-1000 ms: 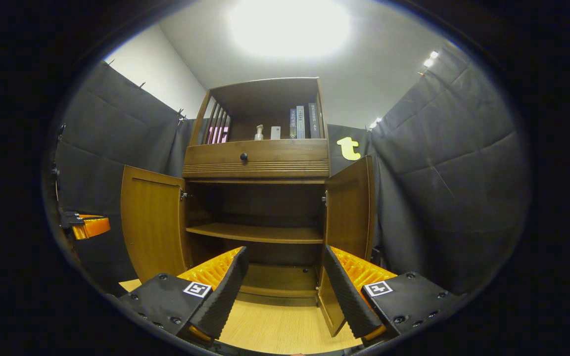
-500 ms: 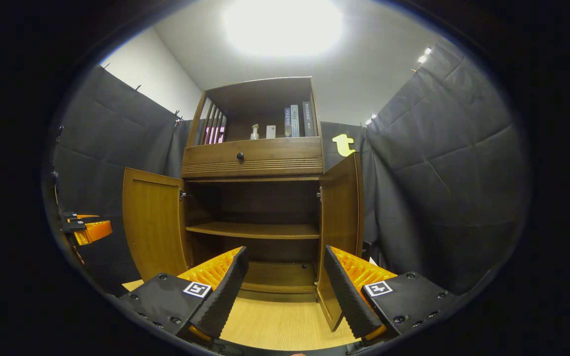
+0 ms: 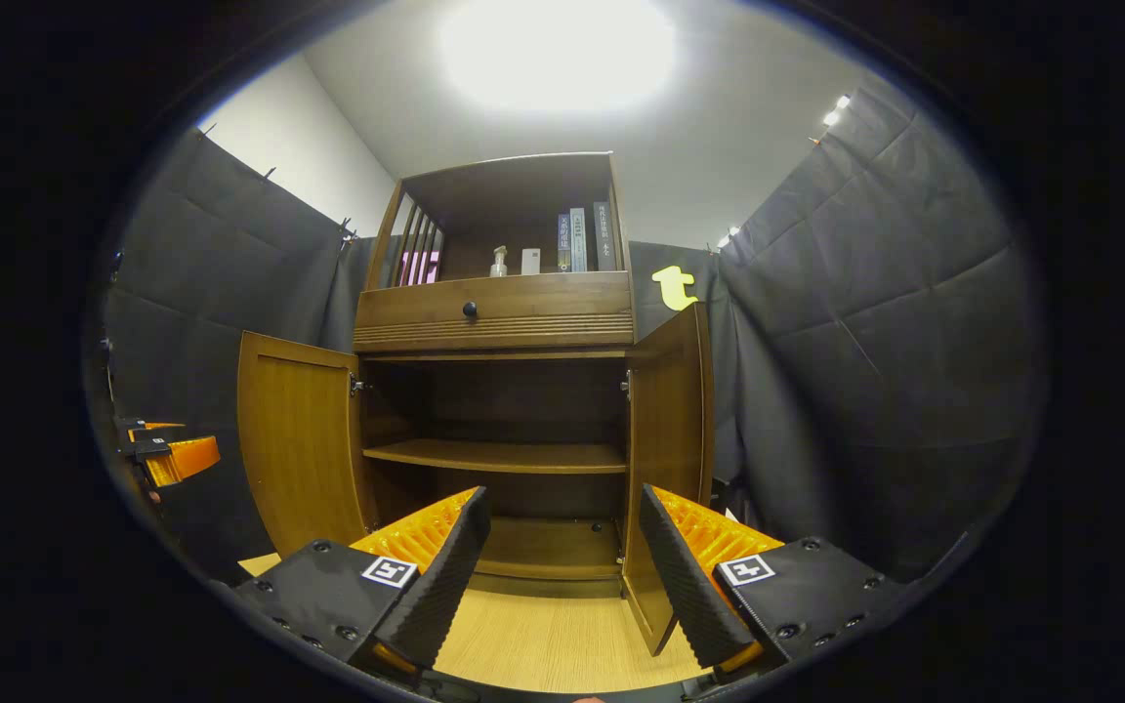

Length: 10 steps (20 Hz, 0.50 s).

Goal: Open the right door of the double-door shoe cabinet with the right hand, and open the left door with the left hand.

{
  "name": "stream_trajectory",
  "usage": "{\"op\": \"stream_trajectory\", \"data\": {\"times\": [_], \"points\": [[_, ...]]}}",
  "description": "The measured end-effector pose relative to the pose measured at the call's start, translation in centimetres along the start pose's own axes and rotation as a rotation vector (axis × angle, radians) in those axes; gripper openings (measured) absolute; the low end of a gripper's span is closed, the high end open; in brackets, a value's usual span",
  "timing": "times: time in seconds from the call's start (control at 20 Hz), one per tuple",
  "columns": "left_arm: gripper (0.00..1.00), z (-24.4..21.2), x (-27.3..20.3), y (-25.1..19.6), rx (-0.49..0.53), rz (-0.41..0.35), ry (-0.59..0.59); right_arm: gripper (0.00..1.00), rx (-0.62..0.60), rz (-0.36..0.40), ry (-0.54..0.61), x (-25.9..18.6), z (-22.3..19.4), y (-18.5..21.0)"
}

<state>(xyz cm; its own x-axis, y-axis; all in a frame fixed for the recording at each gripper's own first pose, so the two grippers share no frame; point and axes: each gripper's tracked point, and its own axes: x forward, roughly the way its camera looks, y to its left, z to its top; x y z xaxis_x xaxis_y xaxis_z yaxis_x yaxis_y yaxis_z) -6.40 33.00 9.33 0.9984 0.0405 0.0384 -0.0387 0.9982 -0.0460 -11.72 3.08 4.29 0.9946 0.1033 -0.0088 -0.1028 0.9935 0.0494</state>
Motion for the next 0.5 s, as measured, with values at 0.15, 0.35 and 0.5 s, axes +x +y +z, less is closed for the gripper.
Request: {"op": "stream_trajectory", "data": {"times": [0.15,0.35,0.5], "points": [[0.94,-0.01,0.05,0.13,0.005,0.004,-0.001,0.96,0.004,-0.001,0.000,-0.11,-0.03,-0.04],[0.94,0.33,0.12,-0.13,0.004,-0.001,-0.011,0.96,0.010,-0.006,0.003,-0.16,-0.08,-0.21],[0.94,0.56,0.23,-0.23,0.013,-0.004,-0.019,0.96,0.010,-0.009,0.004,-0.03,-0.20,-0.33]]}}
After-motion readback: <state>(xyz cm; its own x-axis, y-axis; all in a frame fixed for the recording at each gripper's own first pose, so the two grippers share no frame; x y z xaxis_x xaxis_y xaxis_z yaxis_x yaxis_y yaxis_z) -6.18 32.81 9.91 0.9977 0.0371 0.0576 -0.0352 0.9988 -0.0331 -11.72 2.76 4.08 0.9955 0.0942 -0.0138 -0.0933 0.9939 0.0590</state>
